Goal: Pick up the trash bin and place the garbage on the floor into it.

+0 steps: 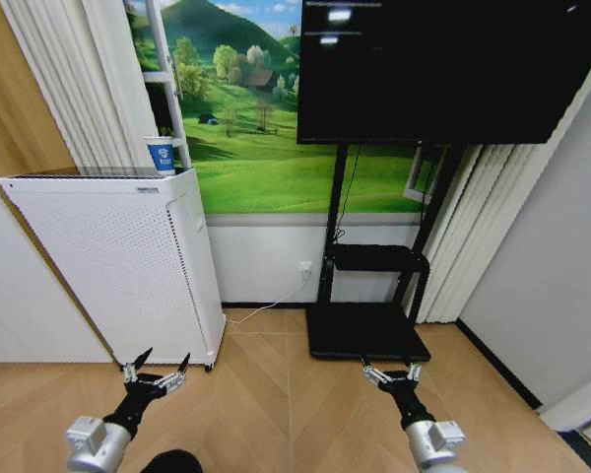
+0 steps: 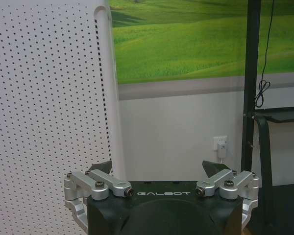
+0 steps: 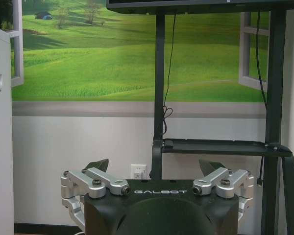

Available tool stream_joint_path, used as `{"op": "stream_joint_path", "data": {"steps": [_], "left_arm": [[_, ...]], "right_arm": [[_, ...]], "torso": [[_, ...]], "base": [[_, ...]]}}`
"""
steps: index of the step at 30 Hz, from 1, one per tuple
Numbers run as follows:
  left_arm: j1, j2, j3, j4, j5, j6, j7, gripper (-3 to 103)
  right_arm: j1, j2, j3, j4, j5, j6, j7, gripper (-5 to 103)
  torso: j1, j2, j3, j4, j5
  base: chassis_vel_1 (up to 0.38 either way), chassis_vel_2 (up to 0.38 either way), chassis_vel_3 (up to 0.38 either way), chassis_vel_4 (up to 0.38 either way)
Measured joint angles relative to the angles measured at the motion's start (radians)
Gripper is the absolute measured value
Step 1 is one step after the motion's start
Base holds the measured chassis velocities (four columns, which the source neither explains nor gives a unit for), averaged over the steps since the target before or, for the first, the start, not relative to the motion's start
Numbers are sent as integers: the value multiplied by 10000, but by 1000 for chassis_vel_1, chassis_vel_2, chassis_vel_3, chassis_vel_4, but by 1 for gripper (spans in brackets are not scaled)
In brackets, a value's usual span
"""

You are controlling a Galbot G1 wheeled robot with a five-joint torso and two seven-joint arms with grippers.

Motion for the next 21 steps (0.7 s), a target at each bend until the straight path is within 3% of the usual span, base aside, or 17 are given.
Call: {"op": "stream_joint_path", "data": {"steps": [12, 21], "left_arm": [[0, 0, 0, 0, 0, 0, 0, 100], [0, 0, 0, 0, 0, 0, 0, 100]], "right_arm": [[0, 0, 0, 0, 0, 0, 0, 100], [-1, 0, 0, 0, 0, 0, 0, 100]], "torso": [[237, 546, 308, 0, 0], [309, 710, 398, 0, 0]], "base": [[0, 0, 0, 0], [0, 0, 0, 0]]}}
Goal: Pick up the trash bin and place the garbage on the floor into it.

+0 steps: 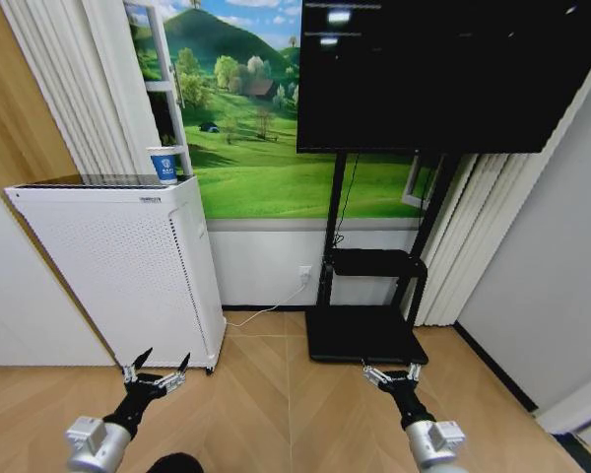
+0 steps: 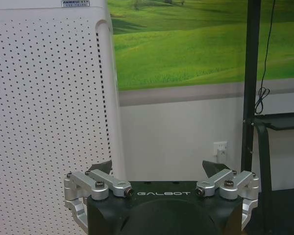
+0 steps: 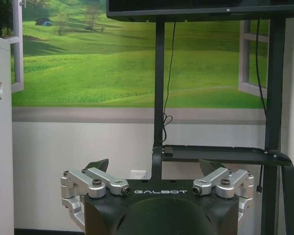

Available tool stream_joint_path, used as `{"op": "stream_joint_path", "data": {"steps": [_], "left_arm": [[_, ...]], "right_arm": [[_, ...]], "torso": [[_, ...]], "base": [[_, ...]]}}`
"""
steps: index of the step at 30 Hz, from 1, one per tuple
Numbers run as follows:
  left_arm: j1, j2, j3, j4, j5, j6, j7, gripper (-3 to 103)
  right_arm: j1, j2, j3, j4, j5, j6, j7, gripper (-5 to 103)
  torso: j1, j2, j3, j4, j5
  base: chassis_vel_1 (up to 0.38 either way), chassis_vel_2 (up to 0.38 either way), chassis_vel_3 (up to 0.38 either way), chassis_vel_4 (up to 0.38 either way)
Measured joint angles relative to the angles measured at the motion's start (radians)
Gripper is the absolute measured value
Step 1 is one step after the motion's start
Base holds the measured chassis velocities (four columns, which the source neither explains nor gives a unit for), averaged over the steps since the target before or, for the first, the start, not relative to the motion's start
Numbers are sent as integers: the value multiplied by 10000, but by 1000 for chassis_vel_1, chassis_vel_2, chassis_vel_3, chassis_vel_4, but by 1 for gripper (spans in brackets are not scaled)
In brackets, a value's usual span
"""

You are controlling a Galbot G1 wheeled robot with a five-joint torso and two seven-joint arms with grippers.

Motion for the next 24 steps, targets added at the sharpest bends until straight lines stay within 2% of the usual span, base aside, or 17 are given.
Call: {"op": "stream_joint_path", "data": {"steps": [4, 12, 24], "left_arm": [[0, 1, 0, 0, 0, 0, 0, 100], [0, 0, 0, 0, 0, 0, 0, 100], [0, 0, 0, 0, 0, 0, 0, 100]], "right_arm": [[0, 0, 0, 0, 0, 0, 0, 100], [0, 0, 0, 0, 0, 0, 0, 100], [0, 0, 0, 0, 0, 0, 0, 100]], "torso": [[46, 105, 61, 0, 0], [318, 745, 428, 0, 0], [373, 884, 514, 0, 0]], "base": [[0, 0, 0, 0], [0, 0, 0, 0], [0, 0, 0, 0]]}}
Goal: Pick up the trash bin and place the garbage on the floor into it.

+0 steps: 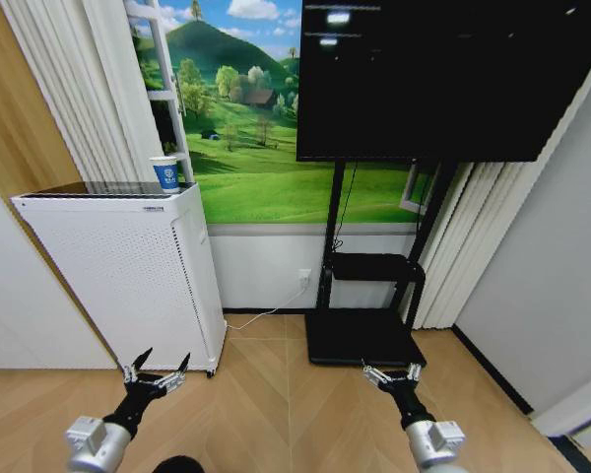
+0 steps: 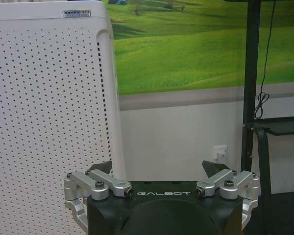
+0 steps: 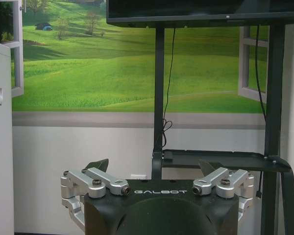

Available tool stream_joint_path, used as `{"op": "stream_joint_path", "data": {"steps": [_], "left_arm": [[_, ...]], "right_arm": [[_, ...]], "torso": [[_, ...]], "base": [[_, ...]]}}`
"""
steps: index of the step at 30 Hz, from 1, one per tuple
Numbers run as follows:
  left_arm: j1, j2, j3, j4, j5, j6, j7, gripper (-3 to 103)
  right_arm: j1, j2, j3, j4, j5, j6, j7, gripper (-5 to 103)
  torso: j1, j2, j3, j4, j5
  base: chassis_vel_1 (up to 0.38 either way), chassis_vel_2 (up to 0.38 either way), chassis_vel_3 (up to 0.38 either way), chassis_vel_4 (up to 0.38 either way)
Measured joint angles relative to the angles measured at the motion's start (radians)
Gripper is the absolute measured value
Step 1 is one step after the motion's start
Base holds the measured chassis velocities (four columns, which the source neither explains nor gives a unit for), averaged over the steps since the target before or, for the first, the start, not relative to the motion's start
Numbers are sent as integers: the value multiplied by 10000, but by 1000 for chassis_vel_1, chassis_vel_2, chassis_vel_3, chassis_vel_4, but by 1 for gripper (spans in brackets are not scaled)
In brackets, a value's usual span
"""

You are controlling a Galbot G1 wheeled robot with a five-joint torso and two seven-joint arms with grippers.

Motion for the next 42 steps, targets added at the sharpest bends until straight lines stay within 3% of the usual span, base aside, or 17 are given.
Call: {"op": "stream_joint_path", "data": {"steps": [19, 28, 29, 30, 33, 35, 36, 39, 40, 42], "left_arm": [[0, 0, 0, 1, 0, 0, 0, 100], [1, 1, -2, 1, 0, -2, 0, 100], [2, 0, 0, 3, -1, -2, -1, 100], [1, 0, -2, 1, 0, -2, -1, 100], [1, 0, 0, 2, -1, -2, 0, 100], [1, -1, 0, 3, 0, -2, -1, 100], [2, -1, 0, 1, 0, -2, -2, 100], [2, -1, 0, -1, -1, -2, 1, 100], [2, -1, 1, 0, -1, -2, 1, 100], [2, -1, 1, -3, -1, -2, 1, 100]], "right_arm": [[1, 0, 0, 0, 0, 0, 0, 100], [0, 1, 0, 0, 0, 0, 0, 100], [1, -1, 2, 0, 0, 0, 0, 100], [1, 1, 0, -1, 0, 0, -1, 100], [1, -1, 1, 0, 0, 0, 0, 100], [0, -1, 2, 0, 0, 0, 0, 100], [0, 0, -1, -1, 0, 0, -1, 100], [0, -1, 0, -1, 0, 0, 0, 100], [-1, 0, 1, -1, 0, 0, -1, 100], [-1, -1, 0, -2, 0, -1, 0, 100]], "torso": [[-32, -77, -45, 0, -2], [-40, -96, -55, -3, 2], [-40, -98, -56, 1, -13], [-41, -99, -58, 0, 5], [-42, -102, -59, -1, 5], [-46, -104, -62, 1, -13], [-47, -108, -62, 2, 8], [-47, -107, -64, 0, 11], [-48, -108, -65, -2, -20], [-50, -114, -65, -1, 15]], "base": [[103, -100, -97, 109], [274, -259, -272, 289], [310, -336, -336, 340], [310, -340, -360, 340], [359, -348, -351, 346], [365, -384, -377, 377], [376, -363, -372, 360], [376, -365, -376, 366], [334, -367, -361, 345], [370, -337, -360, 339]]}}
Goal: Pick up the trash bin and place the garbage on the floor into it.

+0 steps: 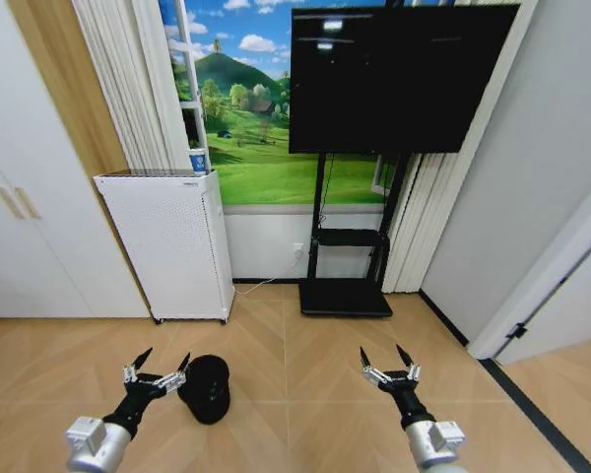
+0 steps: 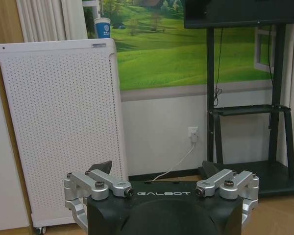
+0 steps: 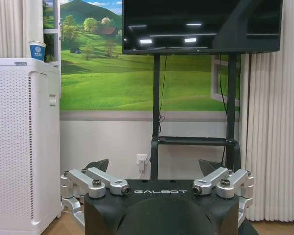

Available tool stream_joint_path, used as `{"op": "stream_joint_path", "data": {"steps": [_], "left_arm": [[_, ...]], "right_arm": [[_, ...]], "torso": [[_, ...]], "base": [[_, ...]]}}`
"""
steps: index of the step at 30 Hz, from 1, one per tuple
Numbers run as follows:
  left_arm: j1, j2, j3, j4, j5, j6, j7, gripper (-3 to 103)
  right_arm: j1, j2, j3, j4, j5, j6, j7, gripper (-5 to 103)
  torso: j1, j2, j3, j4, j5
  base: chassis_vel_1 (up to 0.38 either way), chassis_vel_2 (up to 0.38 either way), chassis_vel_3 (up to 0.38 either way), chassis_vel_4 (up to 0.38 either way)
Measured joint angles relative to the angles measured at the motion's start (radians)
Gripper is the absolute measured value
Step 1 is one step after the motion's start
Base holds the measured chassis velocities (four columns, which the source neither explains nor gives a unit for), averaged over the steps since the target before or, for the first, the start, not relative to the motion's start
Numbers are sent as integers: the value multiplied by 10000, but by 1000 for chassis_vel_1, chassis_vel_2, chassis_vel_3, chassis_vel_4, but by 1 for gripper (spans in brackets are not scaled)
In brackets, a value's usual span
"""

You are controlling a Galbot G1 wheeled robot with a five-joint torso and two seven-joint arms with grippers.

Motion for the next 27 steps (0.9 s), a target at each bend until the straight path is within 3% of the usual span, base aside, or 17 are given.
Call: {"op": "stream_joint_path", "data": {"steps": [3, 4, 5, 7, 8, 9, 11, 14, 15, 16, 20, 22, 25, 27], "left_arm": [[-1, 1, -3, 0, 0, -1, -2, 100], [-1, 0, 2, 4, 0, 2, 1, 100], [-2, 1, -1, -1, 0, 2, -1, 100], [-1, 0, 0, 0, 0, 1, 1, 100], [-2, 0, 0, 3, 0, 2, -6, 100], [-2, 0, 0, 3, 0, 2, -6, 100], [-1, 1, -2, -1, 0, 2, 2, 100], [-2, 0, 0, 3, 0, 2, -1, 100], [-2, 0, 0, 3, 0, 2, -1, 100], [-1, 1, -1, 2, 0, 2, -2, 100], [0, 0, 0, 3, -1, 2, 2, 100], [0, 0, -1, 2, 0, 2, 0, 100], [2, 0, -1, 3, 0, 2, -2, 100], [0, 0, -1, 2, 0, 2, -2, 100]], "right_arm": [[2, 0, 0, 1, -1, 1, 0, 100], [0, 0, 3, 1, -1, 0, -1, 100], [3, 1, -2, 1, 0, 0, -2, 100], [2, 0, 0, 0, 0, 0, 0, 100], [1, 1, -1, 1, 0, 0, -1, 100], [1, 1, -1, 1, 0, 0, -1, 100], [2, 0, 0, 1, 0, 0, -1, 100], [1, 0, 1, 1, 0, 0, -1, 100], [1, 0, 1, 1, 0, 0, -1, 100], [1, 0, -2, 1, 0, 0, -1, 100], [0, 0, 0, 1, -1, 0, -1, 100], [-1, 1, -1, 0, 0, 0, -1, 100], [0, 1, -1, 2, 0, 0, -2, 100], [0, 0, -1, 1, -1, 0, -1, 100]], "torso": [[1, 1, -1, 2, -9], [2, 0, -1, -1, -39], [0, -4, -1, 5, 1], [1, -3, -2, 1, -3], [3, -3, -3, 1, -34], [3, -3, -3, 1, -34], [0, -5, -4, 3, 0], [-2, -6, -5, -2, -32], [-2, -6, -5, -2, -32], [-2, -6, -6, 4, -4], [-4, -7, -7, 0, -30], [-8, -7, -9, 1, -4], [-6, -6, -10, 4, -26], [-7, -6, -10, -4, -18]], "base": [[365, -373, -354, 357], [328, -397, -341, 358], [387, -343, -341, 338], [387, -332, -341, 338], [348, -356, -335, 358], [348, -356, -335, 358], [366, -342, -354, 329], [322, -331, -346, 331], [307, -310, -338, 343], [325, -310, -326, 306], [306, -317, -306, 319], [252, -210, -254, 252], [151, -125, -196, 154], [34, 3, -112, 75]]}}
